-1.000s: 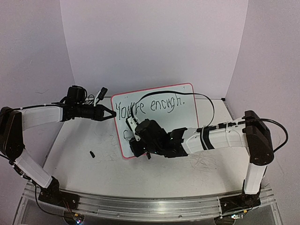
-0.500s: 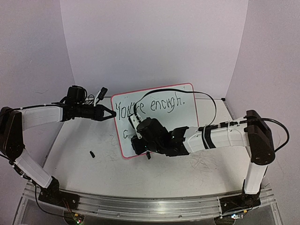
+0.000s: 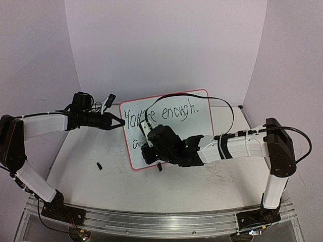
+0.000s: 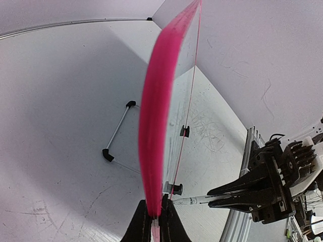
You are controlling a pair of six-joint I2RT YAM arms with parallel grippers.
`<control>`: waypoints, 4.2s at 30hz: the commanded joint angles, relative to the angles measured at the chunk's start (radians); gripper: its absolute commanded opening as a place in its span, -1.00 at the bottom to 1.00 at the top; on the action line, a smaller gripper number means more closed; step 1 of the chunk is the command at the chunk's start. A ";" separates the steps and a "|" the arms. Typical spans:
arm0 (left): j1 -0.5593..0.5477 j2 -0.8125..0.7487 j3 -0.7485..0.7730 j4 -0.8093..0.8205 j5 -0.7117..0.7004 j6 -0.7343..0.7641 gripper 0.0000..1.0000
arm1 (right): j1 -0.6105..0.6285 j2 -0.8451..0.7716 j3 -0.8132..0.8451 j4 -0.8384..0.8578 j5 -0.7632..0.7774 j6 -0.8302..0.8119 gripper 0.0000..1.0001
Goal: Write a sentence on the whiteboard
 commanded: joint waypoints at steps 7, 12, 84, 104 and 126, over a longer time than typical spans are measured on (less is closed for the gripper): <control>-0.018 -0.007 0.027 0.007 0.026 0.033 -1.00 | -0.039 -0.022 0.037 0.036 0.084 0.001 -1.00; -0.018 -0.007 0.028 0.007 0.025 0.034 -1.00 | -0.043 -0.017 0.039 0.038 0.085 0.004 -1.00; -0.019 -0.006 0.027 -0.001 0.018 0.043 -1.00 | -0.031 -0.029 0.029 0.072 0.069 -0.012 -1.00; -0.019 -0.013 0.027 -0.005 0.018 0.045 -1.00 | -0.010 -0.042 -0.079 0.005 0.010 0.071 -1.00; -0.018 -0.007 0.028 -0.006 0.012 0.046 -1.00 | -0.014 -0.135 -0.096 0.055 0.010 0.031 -1.00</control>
